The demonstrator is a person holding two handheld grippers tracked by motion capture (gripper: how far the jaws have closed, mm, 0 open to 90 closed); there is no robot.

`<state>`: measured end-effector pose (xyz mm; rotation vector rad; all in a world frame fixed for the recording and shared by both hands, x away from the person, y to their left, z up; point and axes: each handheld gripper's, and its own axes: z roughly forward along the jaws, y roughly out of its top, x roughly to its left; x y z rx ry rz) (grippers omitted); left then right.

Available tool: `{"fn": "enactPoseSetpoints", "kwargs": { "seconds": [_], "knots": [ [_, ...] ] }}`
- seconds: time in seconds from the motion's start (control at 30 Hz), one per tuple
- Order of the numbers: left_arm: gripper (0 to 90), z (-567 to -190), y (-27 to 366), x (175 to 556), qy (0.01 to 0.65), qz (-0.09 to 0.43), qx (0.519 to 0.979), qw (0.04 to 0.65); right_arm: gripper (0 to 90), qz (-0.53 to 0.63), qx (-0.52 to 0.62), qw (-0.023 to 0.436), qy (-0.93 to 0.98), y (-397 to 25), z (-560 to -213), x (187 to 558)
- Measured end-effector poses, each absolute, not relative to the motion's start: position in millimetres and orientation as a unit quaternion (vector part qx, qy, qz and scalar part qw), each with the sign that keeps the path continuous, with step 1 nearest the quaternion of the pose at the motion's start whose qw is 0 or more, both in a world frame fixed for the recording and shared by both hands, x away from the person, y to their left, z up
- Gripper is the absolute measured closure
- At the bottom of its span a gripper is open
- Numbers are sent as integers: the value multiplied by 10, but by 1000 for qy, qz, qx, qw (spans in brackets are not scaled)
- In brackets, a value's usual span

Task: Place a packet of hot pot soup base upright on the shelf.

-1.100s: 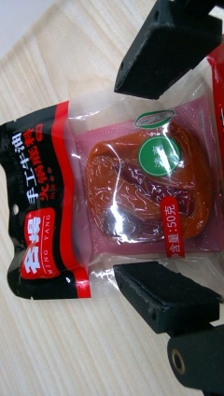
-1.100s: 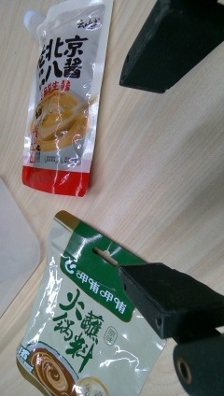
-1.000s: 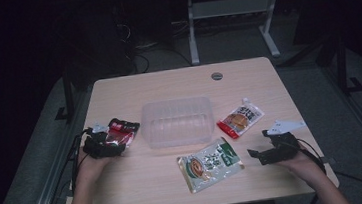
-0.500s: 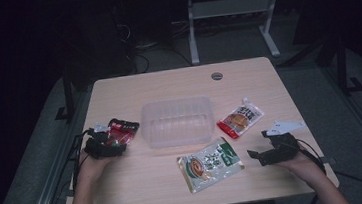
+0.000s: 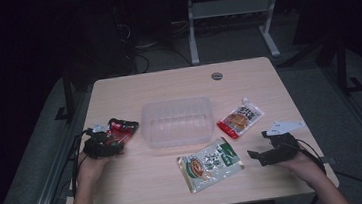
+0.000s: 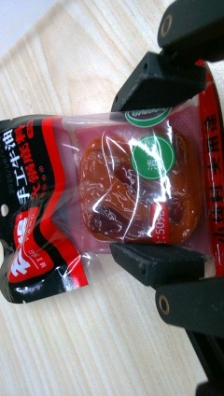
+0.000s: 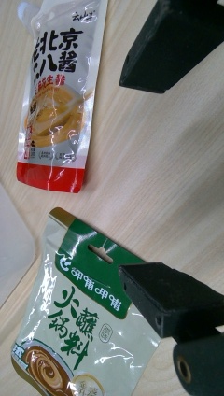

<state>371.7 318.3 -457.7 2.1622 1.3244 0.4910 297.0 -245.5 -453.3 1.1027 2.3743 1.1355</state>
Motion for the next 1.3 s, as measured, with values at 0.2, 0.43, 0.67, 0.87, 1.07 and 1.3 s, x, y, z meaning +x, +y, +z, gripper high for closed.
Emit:
{"fn": "enactPoseSetpoints", "kwargs": {
  "seconds": [0.2,0.43,0.67,0.87,1.07,1.3],
  "knots": [
    [404,-4558,3223,3719,504,176,796,284,82,396,384,142,822,-2463,-4538,2976],
    [405,-4548,3234,3724,504,175,796,287,83,394,383,143,823,-2463,-4529,2972],
    [407,-4535,3270,3717,501,167,796,296,83,393,382,146,824,-2474,-4524,2975],
    [409,-4483,3325,3695,502,161,795,301,83,397,382,144,822,-2470,-4523,2973],
    [409,-4331,3331,3649,493,148,798,312,83,396,384,144,822,-2477,-4517,2971],
    [409,-4223,3332,3559,482,133,807,314,83,397,383,145,821,-2487,-4515,2970]
  ]
}}
